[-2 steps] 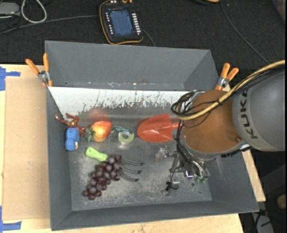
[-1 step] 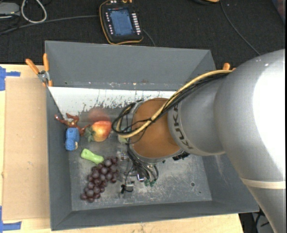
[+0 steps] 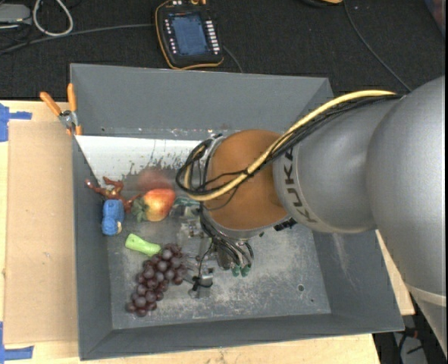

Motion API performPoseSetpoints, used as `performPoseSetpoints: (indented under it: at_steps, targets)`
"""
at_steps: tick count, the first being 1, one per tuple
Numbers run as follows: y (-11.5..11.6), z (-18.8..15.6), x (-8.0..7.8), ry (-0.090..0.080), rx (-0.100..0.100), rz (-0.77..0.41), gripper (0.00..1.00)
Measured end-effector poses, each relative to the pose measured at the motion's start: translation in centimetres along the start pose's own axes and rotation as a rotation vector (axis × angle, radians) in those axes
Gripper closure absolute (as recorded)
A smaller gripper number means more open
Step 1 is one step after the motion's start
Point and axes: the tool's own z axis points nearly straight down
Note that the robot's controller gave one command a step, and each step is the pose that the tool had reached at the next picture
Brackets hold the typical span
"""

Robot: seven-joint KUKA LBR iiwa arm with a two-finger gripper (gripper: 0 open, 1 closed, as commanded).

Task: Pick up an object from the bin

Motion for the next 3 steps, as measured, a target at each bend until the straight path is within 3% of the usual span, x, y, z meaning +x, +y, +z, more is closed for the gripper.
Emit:
performPoseSetpoints:
  at_steps: [1,2,3]
  targets:
    - [1.4,3.0,2.0,0.013,-0.006,-0.353,0.00]
    - [1.5,6.0,-0.3,-0.001,-0.001,-0.420,0.00]
    - [3.5,5.8,0.8,0.001,-0.006,-0.680,1.00]
